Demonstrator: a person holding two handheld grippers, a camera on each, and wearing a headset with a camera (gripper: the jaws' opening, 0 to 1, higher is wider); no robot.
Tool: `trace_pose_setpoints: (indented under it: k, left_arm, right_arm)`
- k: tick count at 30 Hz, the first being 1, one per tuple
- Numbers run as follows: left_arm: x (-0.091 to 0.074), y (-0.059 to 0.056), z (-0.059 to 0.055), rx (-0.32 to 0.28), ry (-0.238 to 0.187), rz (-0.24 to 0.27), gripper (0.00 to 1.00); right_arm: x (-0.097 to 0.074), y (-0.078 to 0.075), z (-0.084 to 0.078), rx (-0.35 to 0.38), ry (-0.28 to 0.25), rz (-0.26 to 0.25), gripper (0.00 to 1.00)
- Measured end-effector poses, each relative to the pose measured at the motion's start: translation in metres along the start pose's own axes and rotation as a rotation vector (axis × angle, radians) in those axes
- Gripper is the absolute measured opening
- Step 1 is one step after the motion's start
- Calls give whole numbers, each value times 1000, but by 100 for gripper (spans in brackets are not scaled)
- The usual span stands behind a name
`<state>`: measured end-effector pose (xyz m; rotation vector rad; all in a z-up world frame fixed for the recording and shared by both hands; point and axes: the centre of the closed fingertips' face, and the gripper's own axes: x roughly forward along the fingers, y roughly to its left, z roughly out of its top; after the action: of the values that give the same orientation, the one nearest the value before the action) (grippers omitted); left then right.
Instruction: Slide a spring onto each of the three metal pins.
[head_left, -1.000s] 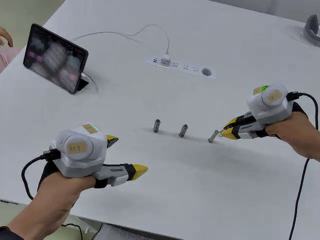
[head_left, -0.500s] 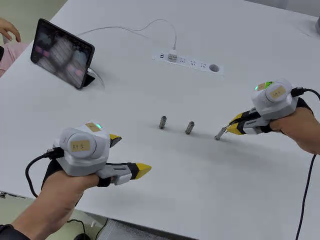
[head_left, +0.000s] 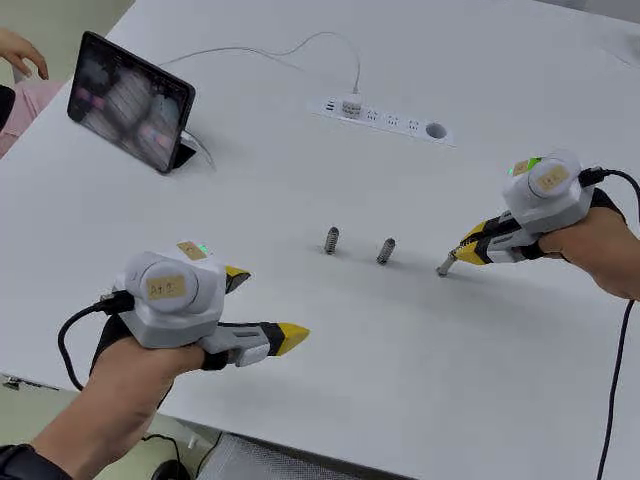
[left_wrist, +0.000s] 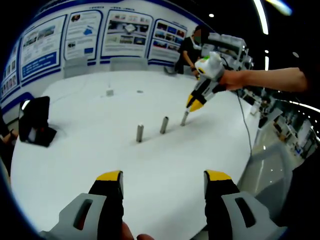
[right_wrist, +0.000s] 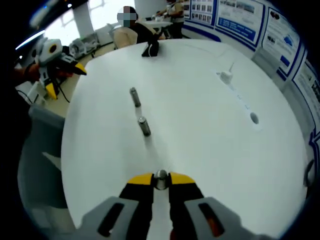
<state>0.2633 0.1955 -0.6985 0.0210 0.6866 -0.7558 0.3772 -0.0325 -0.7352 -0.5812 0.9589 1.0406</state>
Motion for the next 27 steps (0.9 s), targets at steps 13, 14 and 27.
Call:
trace_pose_setpoints:
  k: [13,14,27]
  left_arm:
    - [-3,5,-3,4,11,4,65]
    - [-3,5,-4,4,12,5,65]
    - [-3,7,-2,-1,15,12,65]
  right_arm:
    - [16,-2,0,-7,18,22,13]
    - [18,-1,0,-10,21,24,13]
    - [33,-1,-11,-24,49,38,13]
